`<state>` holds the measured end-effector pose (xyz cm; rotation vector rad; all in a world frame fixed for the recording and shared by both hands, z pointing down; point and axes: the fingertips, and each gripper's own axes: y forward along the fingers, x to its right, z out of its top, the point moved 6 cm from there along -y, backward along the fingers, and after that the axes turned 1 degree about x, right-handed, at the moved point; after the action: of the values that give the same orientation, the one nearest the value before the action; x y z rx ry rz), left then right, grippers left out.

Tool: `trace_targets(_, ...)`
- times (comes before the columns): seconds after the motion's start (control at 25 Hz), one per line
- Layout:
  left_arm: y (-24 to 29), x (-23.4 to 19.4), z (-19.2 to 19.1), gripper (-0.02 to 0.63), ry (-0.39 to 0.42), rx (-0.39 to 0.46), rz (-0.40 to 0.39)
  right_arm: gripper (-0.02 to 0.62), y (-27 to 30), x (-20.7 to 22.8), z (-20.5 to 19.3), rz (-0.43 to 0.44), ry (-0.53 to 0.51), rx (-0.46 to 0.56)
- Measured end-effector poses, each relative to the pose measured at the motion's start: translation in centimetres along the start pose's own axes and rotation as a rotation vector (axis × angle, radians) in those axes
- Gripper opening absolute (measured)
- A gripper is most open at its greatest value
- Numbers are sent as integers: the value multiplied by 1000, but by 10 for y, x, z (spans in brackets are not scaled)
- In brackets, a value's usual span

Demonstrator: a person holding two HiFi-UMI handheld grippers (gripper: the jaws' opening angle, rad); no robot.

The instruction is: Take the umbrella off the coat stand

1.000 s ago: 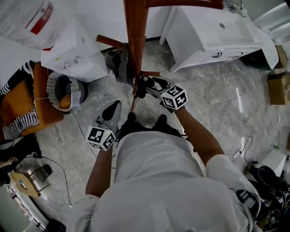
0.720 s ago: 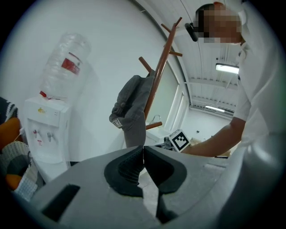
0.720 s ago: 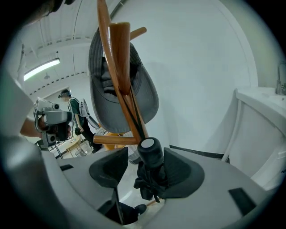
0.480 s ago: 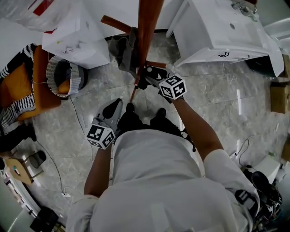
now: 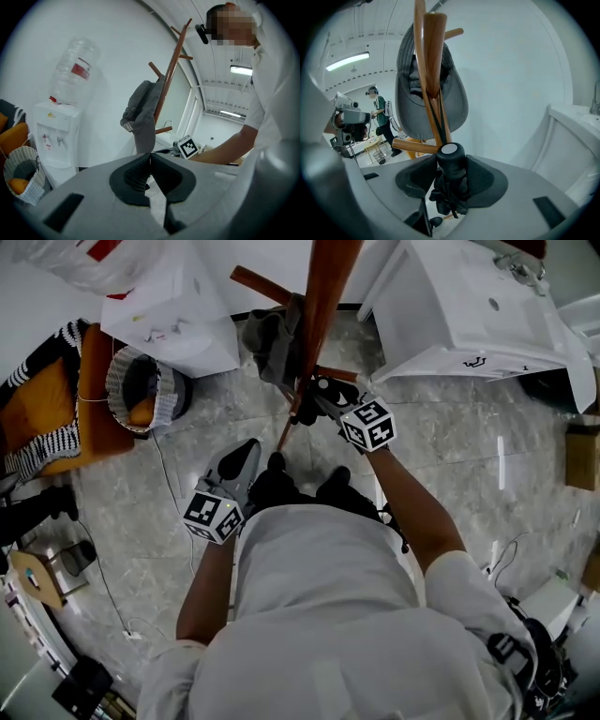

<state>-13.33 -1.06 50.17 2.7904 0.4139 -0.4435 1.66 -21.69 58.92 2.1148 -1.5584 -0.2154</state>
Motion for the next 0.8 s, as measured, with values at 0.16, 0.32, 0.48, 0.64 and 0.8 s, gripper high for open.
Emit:
trace_targets(0.16,1,-1,2,17,-3,10,10,195,-13,1,13,12,24,25)
trace_targets(0.32,7,3,3,17,-18,20,5,192,-30,1,23,18,51,30)
trace_targets(0.48,21,12,9,17,-8,28,-21,190,-50,0,25,25,48,44)
trace_targets(0.64,32,17,18,17,6,32,-42,187,-71,0,32,30,58,78)
trace_targets(0.8,39,22,23,17,8,36,-60,187,-92,3,37,20,56,97)
